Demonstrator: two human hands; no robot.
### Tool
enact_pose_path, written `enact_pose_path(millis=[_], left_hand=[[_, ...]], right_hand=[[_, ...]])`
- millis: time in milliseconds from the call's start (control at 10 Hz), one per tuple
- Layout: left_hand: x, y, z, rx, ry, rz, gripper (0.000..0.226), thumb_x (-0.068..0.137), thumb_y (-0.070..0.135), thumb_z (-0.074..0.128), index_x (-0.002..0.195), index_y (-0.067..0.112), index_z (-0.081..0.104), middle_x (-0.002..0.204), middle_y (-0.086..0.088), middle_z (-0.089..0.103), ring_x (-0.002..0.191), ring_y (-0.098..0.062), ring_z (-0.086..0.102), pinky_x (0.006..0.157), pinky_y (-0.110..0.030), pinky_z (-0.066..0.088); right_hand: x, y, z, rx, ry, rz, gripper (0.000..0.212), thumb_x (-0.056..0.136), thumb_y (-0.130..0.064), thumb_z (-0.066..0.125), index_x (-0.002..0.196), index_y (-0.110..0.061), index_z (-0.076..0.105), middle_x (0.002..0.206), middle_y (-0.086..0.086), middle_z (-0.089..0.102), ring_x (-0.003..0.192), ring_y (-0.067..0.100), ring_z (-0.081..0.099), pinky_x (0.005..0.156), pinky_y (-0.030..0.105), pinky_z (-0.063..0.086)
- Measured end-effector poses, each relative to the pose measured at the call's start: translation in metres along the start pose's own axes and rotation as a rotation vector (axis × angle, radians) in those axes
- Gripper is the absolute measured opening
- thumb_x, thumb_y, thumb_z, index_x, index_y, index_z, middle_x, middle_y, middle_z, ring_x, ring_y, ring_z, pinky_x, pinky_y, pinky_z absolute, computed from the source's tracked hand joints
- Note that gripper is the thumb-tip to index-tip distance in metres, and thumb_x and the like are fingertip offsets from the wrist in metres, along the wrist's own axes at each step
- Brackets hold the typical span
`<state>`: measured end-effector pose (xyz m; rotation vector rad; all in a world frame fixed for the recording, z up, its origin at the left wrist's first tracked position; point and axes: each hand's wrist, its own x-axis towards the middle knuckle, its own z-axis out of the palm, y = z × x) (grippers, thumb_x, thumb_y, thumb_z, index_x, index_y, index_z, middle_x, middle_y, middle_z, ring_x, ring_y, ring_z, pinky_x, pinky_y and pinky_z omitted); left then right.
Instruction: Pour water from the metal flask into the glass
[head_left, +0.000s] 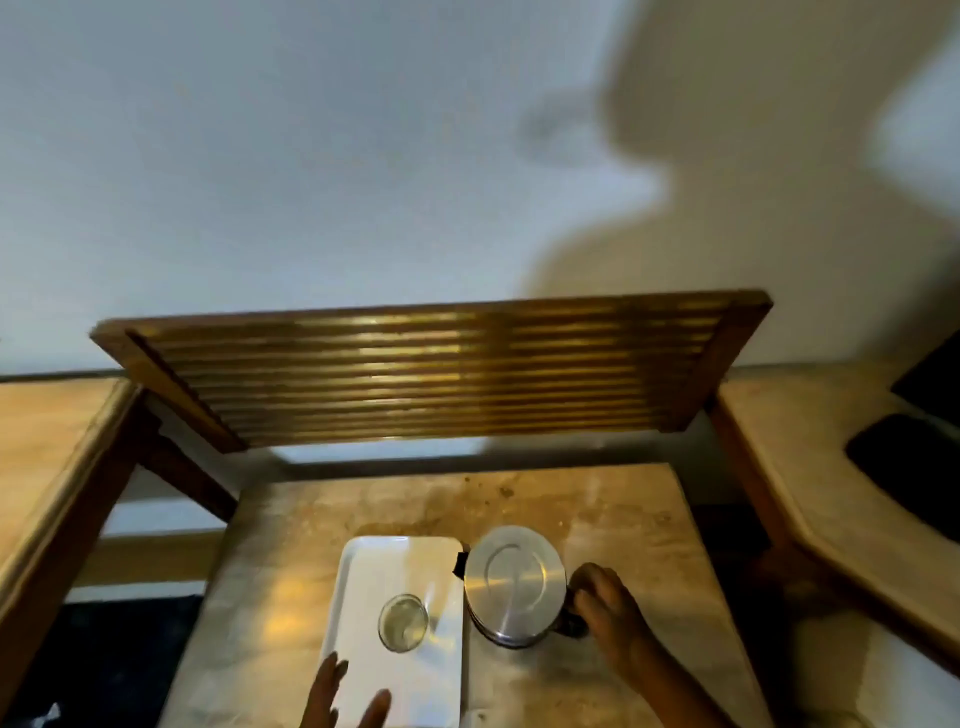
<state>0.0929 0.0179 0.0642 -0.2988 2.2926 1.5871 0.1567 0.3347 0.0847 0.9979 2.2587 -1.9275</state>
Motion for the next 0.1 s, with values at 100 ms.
enact_pose_path(millis=[100], left_hand=[[-0.0268, 0.0765, -0.0272, -0.001, 0.100, 0.084, 0.058, 0.068, 0.069, 0.062, 0.112, 0.032, 0.056, 0.129, -0.015, 0.057, 0.130, -0.031, 0.049, 0.097, -0.014, 0.036]], right_hand=[[-0.0208, -0.0372, -0.0058, -0.361, 0.046, -0.015, 0.027, 0.089, -0.030, 0.054, 0.116, -0.026, 0.054, 0.117, -0.006, 0.053, 0.111, 0.022, 0.051, 0.091, 0.031, 0.045]])
